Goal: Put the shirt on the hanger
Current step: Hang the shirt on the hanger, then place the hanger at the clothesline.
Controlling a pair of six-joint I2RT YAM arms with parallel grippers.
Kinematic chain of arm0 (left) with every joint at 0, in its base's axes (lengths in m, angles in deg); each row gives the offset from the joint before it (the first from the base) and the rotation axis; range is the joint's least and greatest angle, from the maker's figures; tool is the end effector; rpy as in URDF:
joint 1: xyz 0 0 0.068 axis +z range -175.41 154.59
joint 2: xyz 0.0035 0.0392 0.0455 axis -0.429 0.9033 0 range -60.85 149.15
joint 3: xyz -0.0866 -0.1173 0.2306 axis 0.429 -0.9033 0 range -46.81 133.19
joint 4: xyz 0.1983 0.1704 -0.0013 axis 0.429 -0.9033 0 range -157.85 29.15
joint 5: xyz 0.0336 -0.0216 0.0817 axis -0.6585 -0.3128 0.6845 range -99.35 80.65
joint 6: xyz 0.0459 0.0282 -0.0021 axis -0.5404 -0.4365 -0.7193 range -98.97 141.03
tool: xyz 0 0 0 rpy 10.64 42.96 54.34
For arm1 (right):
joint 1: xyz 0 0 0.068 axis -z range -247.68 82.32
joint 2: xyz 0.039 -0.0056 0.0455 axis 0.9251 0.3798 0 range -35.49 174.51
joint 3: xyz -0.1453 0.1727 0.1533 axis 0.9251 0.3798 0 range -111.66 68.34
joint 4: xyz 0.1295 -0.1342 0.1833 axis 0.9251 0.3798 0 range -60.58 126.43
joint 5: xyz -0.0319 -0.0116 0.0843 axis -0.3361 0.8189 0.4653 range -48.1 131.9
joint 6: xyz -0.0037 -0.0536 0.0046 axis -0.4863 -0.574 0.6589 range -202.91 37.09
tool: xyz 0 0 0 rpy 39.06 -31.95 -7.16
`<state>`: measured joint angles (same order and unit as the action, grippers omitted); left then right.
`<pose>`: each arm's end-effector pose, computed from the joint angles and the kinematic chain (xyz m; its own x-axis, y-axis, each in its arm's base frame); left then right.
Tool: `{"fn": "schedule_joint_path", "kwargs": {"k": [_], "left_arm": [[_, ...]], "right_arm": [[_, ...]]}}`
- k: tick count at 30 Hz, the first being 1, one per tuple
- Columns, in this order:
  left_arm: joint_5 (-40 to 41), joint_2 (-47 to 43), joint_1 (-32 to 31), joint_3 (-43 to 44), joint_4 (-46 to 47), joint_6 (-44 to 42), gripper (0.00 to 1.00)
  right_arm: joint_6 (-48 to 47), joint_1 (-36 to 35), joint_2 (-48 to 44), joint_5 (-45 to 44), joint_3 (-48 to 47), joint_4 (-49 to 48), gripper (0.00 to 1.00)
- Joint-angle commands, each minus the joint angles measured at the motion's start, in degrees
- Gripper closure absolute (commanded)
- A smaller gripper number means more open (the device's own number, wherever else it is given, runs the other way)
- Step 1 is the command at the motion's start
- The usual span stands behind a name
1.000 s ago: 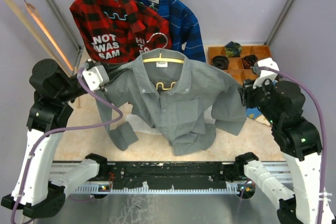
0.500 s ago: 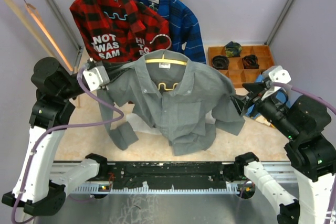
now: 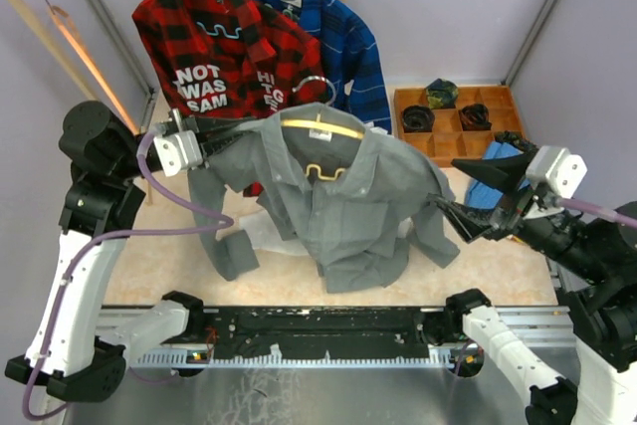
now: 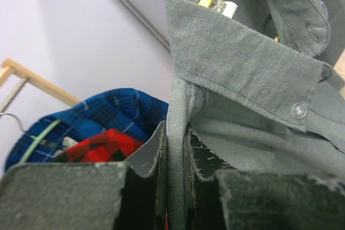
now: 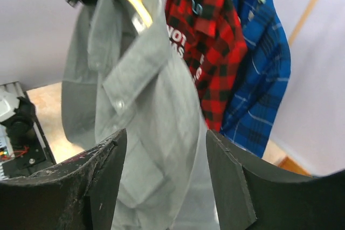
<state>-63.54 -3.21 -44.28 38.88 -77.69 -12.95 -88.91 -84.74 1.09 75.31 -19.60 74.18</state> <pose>0.1418 -0.0790 0.5231 0.6789 0.1136 -0.7254 0.6784 0.2807 0.6789 0.0107 0.0238 0.5116 0.1895 -0.0332 -0.9813 -0.7521 0.6376 -0.1668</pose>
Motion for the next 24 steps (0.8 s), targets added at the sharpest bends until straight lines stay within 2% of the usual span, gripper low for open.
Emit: {"fn": "schedule_joint_path", "kwargs": {"k": [1,6,17,20,24], "left_arm": [[-5.11,-4.10,0.15,-4.50,2.82,-2.63,1.00],[-11.03,-5.61,0.17,-7.48,2.73,-3.90,1.00],[-13.44,-4.37,0.15,-8.05,3.28,-3.62,1.00],[-13.97,-3.60,0.15,-7.99,3.75,-3.28,1.00],[-15.17,-2.71,0.20,-7.93,4.10,-2.72,1.00]], "right_arm": [[-1.76,0.54,4.10,8.34,-5.03,2.36,0.38],[-2.15,0.49,4.67,13.03,-1.10,4.10,0.36],[-1.35,0.40,8.07,19.94,4.23,3.76,0.34],[-1.06,-0.42,8.32,19.79,6.08,3.67,0.36],[0.10,-1.04,8.57,20.80,8.25,2.34,0.44]]}}
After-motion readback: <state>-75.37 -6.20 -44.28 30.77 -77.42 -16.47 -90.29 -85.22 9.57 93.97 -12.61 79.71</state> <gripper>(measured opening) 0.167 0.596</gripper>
